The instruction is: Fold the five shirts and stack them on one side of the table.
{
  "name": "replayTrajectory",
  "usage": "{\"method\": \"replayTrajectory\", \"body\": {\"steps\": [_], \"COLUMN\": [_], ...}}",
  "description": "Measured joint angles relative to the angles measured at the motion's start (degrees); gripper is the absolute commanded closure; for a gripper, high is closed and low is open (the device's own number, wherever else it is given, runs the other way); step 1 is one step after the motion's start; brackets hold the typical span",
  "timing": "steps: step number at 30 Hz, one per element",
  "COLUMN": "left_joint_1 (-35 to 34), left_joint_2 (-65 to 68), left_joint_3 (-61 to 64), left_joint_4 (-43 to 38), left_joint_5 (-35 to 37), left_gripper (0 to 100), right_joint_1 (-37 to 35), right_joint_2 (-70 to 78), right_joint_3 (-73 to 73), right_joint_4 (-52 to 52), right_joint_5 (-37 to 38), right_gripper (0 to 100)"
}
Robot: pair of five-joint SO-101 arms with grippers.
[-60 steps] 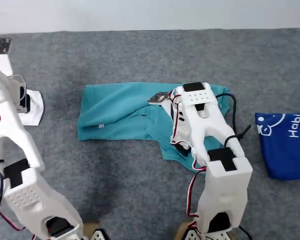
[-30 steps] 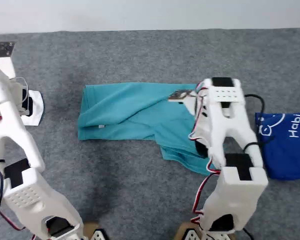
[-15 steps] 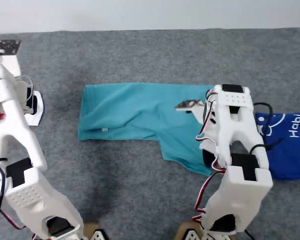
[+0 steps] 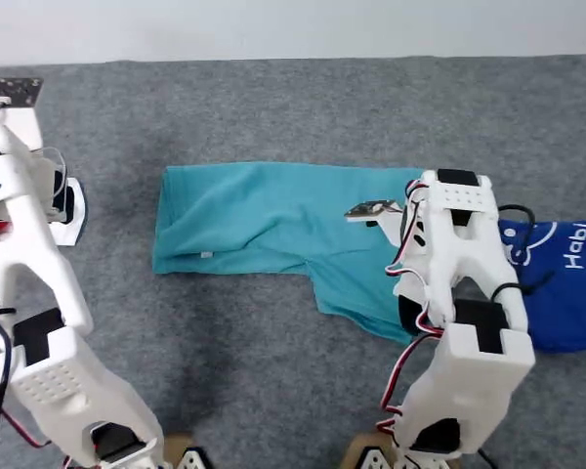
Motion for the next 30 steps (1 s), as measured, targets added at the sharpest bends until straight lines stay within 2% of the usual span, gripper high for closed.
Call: {"method": "replayTrajectory", "body": {"steps": [3, 5, 10, 15, 16, 19, 24, 30], "left_joint_1": [0.0, 0.0, 0.0, 0.0, 0.0, 1.5, 8.4, 18.3], "left_joint_2": [0.0, 0.0, 0.0, 0.0, 0.0, 0.0, 0.0, 0.4], "left_joint_3": [0.0, 0.0, 0.0, 0.0, 0.0, 0.0, 0.0, 0.0], "left_joint_4": [0.0, 0.0, 0.0, 0.0, 0.0, 0.0, 0.0, -4.7], "left_joint_5": [0.0, 0.0, 0.0, 0.0, 0.0, 0.1, 0.0, 0.0], "left_gripper": [92, 92, 92, 92, 92, 92, 92, 92], "right_joint_1": [0.2, -0.1, -4.0, -11.8, -13.0, -14.9, -13.8, -6.1], "right_joint_2": [0.0, -1.1, -9.3, -14.1, -14.3, -14.3, -14.3, -14.4], "right_joint_3": [0.0, 0.0, 0.0, 0.0, 0.0, 0.0, 0.0, 0.0], "right_joint_4": [0.0, 0.0, 0.0, -1.1, -2.0, -6.7, -8.5, -5.8], "right_joint_5": [0.0, 0.0, 0.0, -0.5, -1.9, -7.7, -14.6, -19.8], "right_gripper": [73.1, 71.9, 79.4, 96.6, 99.5, 98.9, 98.8, 98.8]}}
